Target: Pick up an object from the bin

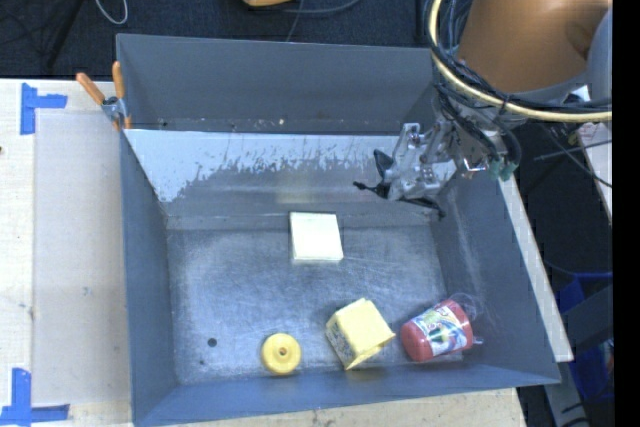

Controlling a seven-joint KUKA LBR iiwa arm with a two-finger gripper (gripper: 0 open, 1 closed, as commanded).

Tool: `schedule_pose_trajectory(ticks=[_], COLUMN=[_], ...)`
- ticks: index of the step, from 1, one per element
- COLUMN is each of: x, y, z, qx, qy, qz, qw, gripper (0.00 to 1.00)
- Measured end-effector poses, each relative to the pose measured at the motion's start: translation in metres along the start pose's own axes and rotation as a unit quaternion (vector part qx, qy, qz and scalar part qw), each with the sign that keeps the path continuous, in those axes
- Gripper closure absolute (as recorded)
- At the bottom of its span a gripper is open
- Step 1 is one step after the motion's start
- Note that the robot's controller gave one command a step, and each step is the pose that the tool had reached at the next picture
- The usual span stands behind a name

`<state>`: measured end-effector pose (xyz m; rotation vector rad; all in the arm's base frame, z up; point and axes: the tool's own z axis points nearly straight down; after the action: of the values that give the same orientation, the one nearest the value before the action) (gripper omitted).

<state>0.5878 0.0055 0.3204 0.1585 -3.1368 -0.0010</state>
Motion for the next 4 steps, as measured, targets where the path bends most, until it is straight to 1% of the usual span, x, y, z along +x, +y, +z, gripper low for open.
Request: schedule_pose_trajectory(ticks=[1,2,3,4], x=[0.028,0.026,0.025,0.029], y=[-0.042,-0.042,-0.037,-0.039], z=[0.182,0.179,0.130,0.156], qx=[-0.002,0.000,-0.001,0.002], qy=[0.0038,0.0002,0.0017,-0.0047], qz=[-0.241,-0.241,-0.239,-0.231], qw=[0.9706,0.9705,0.9711,0.9729], gripper=[1.00,1.00,1.00,1.00])
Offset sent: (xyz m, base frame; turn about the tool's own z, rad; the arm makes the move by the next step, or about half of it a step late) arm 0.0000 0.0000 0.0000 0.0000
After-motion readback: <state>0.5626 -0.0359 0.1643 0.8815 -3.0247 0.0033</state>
